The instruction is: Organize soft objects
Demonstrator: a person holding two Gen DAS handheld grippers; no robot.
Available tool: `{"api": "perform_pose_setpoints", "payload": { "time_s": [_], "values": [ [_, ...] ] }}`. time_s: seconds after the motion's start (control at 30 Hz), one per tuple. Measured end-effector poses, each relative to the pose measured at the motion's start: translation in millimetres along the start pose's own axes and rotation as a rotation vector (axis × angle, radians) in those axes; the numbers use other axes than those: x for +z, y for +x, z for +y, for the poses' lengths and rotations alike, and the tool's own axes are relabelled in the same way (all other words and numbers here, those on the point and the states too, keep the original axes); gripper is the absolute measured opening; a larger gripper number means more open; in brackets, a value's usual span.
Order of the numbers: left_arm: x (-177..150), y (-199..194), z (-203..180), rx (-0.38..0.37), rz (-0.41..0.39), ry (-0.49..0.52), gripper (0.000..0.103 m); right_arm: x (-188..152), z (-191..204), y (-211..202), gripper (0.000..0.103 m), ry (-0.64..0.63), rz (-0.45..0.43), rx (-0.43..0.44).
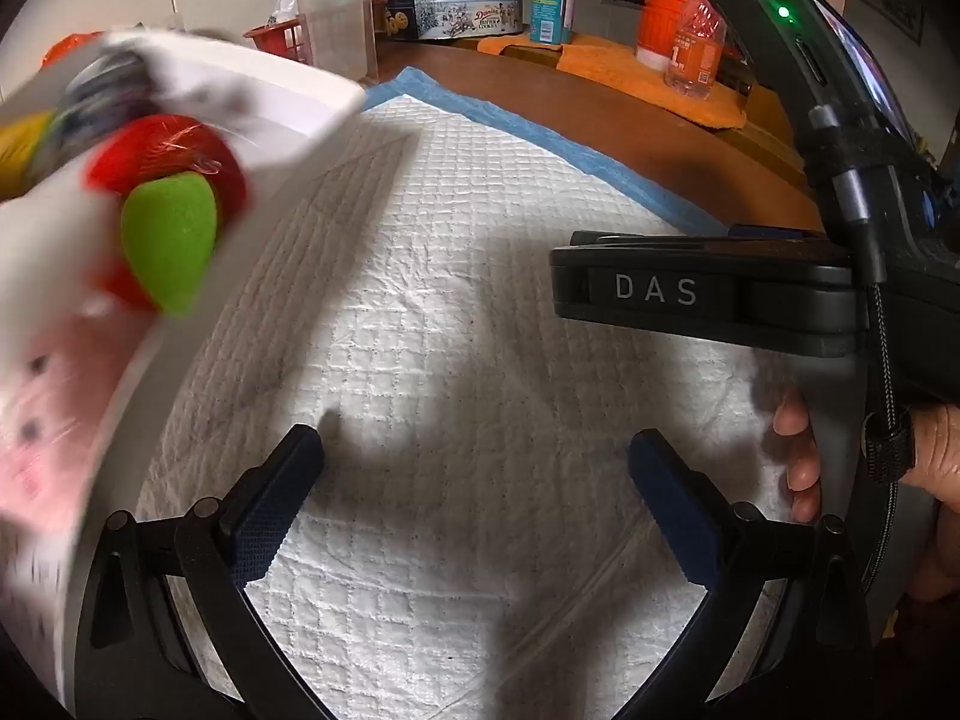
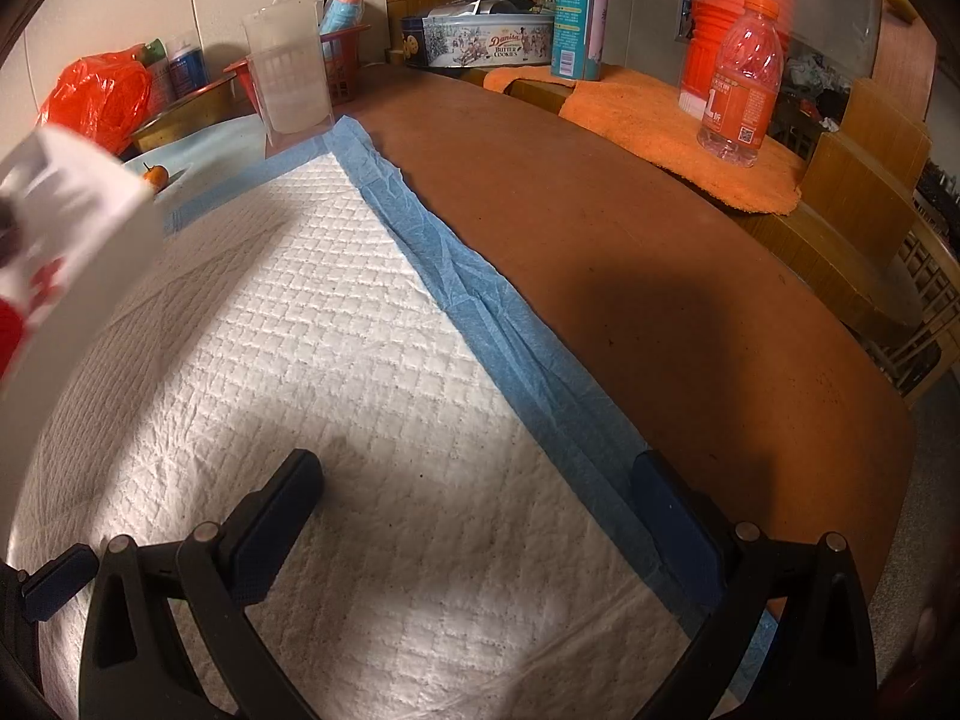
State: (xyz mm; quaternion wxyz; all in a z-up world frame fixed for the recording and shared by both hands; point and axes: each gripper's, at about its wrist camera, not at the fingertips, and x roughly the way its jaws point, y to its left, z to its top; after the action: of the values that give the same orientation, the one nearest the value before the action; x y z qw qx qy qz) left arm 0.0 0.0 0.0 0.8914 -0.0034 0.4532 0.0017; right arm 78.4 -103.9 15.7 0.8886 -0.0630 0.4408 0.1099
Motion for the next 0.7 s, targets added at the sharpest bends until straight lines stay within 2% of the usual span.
{"api": "perform_pose_setpoints", "payload": {
  "time_s": [0.7],
  "values": [
    [2.2,2.3,-2.6,0.001,0.0,0.0,0.103,0.6,1.2,-0.6,0.103,0.0,-0.001,0.0]
  ]
}}
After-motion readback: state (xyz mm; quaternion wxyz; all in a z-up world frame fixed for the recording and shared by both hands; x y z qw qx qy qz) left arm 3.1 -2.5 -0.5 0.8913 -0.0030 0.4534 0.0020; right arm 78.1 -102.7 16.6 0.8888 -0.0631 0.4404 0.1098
